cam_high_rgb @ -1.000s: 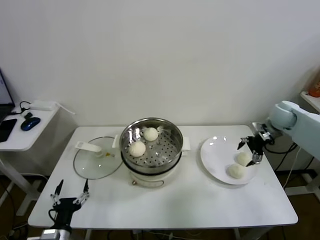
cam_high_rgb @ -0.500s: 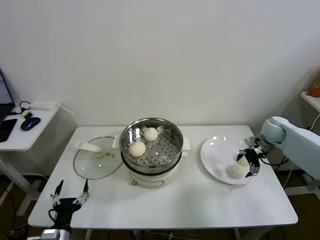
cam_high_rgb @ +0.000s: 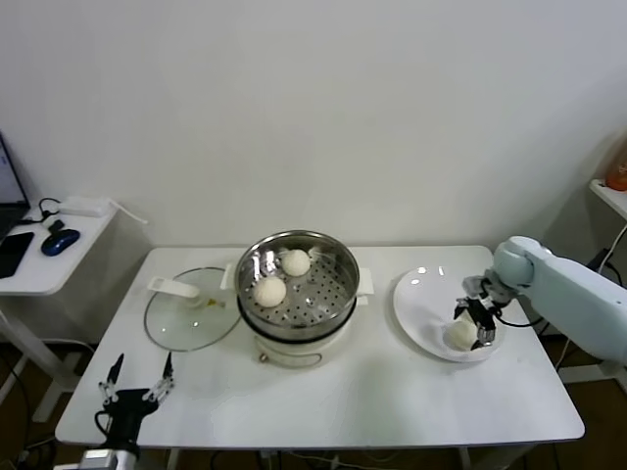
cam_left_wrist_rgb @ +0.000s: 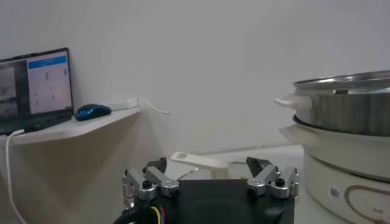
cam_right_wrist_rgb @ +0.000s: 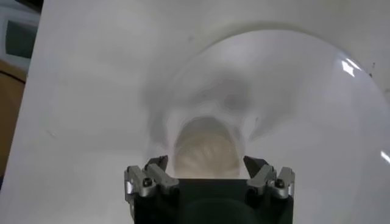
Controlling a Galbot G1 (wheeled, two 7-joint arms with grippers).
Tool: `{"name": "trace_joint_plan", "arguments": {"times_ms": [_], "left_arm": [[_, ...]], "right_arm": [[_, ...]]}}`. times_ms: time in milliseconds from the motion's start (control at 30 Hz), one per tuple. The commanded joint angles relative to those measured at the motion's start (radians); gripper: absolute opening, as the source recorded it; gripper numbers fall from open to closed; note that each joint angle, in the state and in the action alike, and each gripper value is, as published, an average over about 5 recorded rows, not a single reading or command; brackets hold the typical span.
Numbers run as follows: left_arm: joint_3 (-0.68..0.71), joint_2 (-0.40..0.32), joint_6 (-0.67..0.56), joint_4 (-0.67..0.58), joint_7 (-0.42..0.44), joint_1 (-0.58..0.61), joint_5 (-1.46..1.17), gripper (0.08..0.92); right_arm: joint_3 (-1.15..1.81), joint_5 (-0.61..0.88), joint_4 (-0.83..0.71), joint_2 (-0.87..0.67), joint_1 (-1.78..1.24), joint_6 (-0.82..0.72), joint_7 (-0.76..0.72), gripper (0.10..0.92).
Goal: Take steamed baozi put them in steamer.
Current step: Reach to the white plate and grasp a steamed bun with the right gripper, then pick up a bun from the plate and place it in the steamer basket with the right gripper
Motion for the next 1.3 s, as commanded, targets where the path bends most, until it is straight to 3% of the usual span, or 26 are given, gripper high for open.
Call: {"name": "trace_joint_plan", "arguments": {"times_ms": [33,500,767,1300], "left_arm": [[0.0,0.0,0.001,0.002,0.0,-0.002,0.001,0.823],[0.003,-0.001,0.005,0.003,0.0,-0.007,0.003,0.823],[0.002,0.0,0.005,0.004,0.0,-0.007,0.003,0.823],[0.0,-0.002,0.006,0.002,0.0,-0.009,0.003,0.823]], "right_arm": [[0.039,-0.056,-0.038,0.027,-0.021,0.011,0.002,0.823],[0.044,-0.068,-0.05,0.035,-0.023,0.011,-0.014,0.822],[0.045,-0.064,-0.045,0.03,-0.029,0.01,-0.016,0.724],[0.036,-0.045,0.019,0.004,0.002,0.025,-0.026,0.712]]}}
